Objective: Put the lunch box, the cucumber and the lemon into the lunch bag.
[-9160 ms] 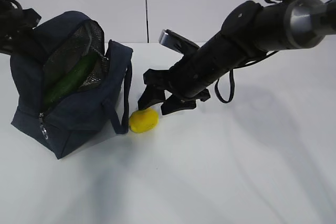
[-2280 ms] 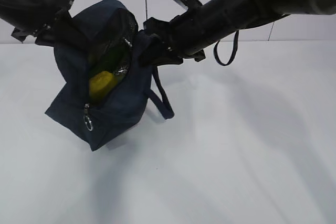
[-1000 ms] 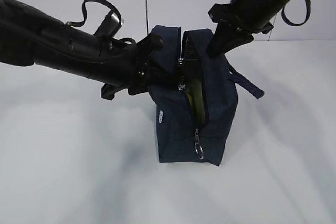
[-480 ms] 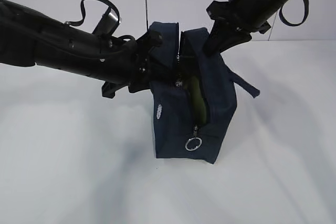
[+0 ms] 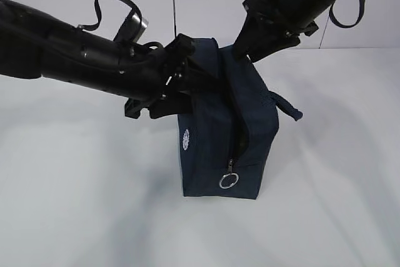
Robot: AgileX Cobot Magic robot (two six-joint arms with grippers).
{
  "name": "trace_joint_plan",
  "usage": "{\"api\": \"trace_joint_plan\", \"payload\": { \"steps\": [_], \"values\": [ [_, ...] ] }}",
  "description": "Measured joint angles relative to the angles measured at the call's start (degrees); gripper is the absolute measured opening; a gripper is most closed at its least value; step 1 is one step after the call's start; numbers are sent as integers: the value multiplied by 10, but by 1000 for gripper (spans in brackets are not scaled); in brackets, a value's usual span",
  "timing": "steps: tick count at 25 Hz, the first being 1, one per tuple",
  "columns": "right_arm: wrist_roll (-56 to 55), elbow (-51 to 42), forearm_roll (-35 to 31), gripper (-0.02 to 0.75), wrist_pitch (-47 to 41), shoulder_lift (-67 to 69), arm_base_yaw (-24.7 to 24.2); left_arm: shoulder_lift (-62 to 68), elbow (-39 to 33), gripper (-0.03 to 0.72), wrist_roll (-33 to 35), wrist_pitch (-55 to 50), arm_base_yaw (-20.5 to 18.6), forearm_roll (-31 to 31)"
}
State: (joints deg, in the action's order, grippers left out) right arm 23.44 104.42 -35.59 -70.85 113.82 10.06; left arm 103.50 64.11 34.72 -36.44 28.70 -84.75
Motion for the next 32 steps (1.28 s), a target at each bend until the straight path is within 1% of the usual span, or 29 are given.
{"api": "trace_joint_plan", "payload": {
  "steps": [8,13,17,20,25,29,32],
  "values": [
    [-1,80,-1,340,0,0,0,-53,0,384,1,-1,-2,58],
    [-6,108,-1,340,7,-34,0,-88,0,384,1,-2,-26,116],
    [-6,108,2,341,63,-98,0,-124,0,384,1,0,-47,182],
    [-6,108,19,341,96,-155,0,-153,0,383,1,10,-53,241],
    [-9,109,44,335,112,-248,0,-204,0,382,1,31,-55,338],
    [-10,109,51,295,112,-312,0,-235,0,382,1,32,-55,375],
    [-10,109,52,285,97,-357,0,-252,0,382,1,32,-55,390]
  ]
}}
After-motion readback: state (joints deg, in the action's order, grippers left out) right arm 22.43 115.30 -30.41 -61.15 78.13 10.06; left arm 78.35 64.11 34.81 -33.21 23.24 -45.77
